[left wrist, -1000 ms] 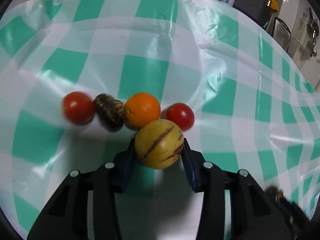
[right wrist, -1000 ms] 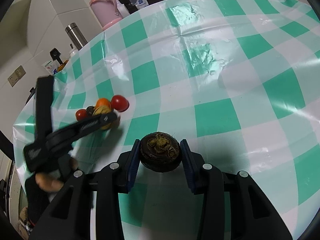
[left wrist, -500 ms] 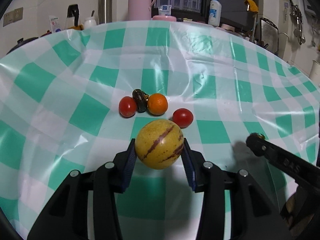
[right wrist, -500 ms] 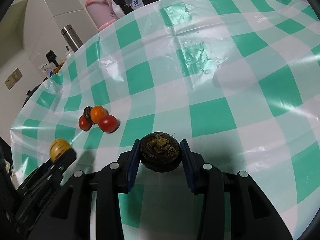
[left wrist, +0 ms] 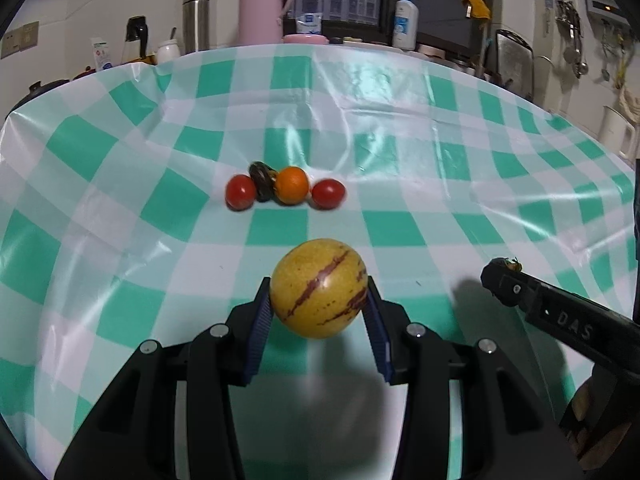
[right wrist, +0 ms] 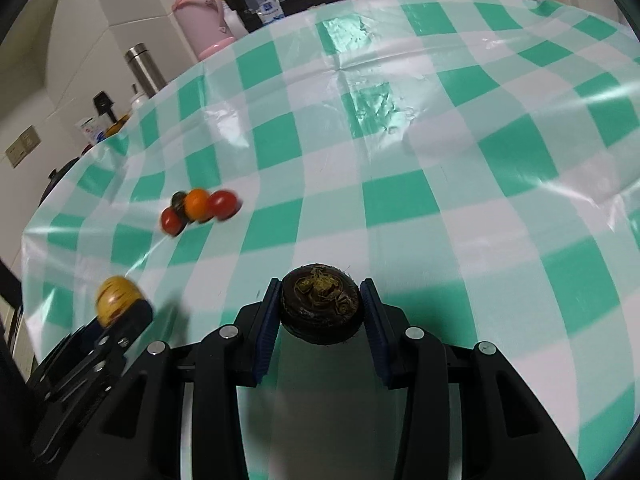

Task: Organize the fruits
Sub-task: 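Grasp a dark mangosteen with the right tool while the left tool grasps a pepino melon, then carry the mangosteen and pepino melon into the white box and open both tools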

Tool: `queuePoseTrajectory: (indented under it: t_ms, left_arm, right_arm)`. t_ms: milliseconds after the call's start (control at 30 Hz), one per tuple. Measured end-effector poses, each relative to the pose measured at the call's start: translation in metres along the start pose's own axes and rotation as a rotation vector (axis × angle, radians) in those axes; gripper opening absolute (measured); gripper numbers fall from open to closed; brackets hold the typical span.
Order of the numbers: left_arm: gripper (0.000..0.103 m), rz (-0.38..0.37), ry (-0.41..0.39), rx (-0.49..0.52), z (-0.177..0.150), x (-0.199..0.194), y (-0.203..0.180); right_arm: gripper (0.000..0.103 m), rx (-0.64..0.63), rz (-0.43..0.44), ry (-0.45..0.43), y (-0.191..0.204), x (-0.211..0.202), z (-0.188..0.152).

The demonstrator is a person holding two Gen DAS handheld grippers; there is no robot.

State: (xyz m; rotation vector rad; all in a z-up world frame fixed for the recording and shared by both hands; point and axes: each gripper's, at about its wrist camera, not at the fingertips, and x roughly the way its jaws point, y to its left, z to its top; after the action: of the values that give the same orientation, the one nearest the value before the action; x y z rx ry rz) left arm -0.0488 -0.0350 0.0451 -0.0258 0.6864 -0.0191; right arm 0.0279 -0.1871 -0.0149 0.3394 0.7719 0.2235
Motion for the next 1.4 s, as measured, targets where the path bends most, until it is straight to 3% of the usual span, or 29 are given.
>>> queuePoseTrajectory:
  t_ms: [300, 800, 1400]
  left_arm:
    - [0.044, -0.037, -0.010, 0.065, -0.019, -0.025, -0.027]
    - [0.044, -0.107, -0.007, 0.267, -0.051, -0.053, -0.107]
    - [0.044, -0.218, 0.018, 0.507, -0.095, -0.077, -0.200]
  right_arm:
    - [0.040, -0.064, -0.021, -0.045, -0.010, -0.057, -0.022]
    - [0.040, -0.077, -0.062, -0.133, -0.056, -0.129, -0.047]
    - [0.040, 0.018, -0.175, -0.176, -0.151, -0.188, -0.100]
